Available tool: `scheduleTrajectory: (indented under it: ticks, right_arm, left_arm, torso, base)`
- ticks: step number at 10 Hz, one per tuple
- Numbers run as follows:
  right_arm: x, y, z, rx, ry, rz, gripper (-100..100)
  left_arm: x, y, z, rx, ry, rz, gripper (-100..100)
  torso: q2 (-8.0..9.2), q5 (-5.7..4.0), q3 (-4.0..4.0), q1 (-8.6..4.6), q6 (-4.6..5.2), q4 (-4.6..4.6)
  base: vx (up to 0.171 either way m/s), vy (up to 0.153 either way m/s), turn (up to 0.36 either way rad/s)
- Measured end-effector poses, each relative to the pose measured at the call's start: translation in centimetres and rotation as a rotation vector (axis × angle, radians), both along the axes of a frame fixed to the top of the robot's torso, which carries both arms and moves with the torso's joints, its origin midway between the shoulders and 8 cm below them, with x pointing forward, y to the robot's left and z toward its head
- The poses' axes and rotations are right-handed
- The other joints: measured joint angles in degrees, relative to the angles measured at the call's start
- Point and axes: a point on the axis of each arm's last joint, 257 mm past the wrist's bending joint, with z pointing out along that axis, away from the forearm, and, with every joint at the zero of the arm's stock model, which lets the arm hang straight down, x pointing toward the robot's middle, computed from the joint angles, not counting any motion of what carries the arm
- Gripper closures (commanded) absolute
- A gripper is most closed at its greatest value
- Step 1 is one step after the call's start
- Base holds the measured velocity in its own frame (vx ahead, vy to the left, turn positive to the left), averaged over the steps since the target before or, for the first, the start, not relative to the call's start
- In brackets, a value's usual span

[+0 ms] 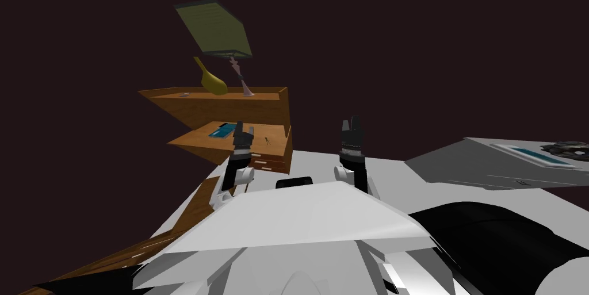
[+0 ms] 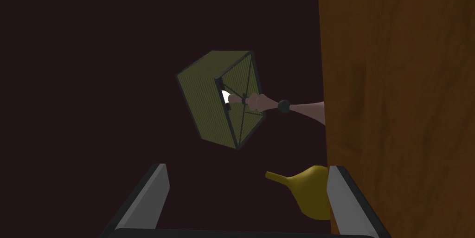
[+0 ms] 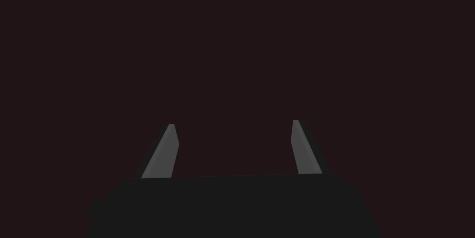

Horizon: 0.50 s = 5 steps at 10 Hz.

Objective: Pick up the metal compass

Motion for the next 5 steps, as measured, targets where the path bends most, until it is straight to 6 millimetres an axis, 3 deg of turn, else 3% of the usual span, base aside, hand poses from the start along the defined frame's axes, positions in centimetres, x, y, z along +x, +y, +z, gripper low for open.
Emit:
scheduleTrajectory:
  ticks: [3,5]
  right_arm:
    - [0.0,0.0,0.0,0.0,0.0,0.0,0]
    - [0.0,0.0,0.0,0.0,0.0,0.0,0]
  left_arm:
    - [1.9,0.1,-3.4,0.0,0.108,0.002,-100]
    - [2.7,0.1,-4.4,0.001,0.149,0.004,-100]
  torso:
    - [0.01,0.0,0.01,0.0,-0.01,0.0]
    - [0.02,-0.01,0.01,-0.05,-0.01,0.01]
  base:
    - [0.004,0.025,-0.021]
    - [0.003,0.017,-0.024]
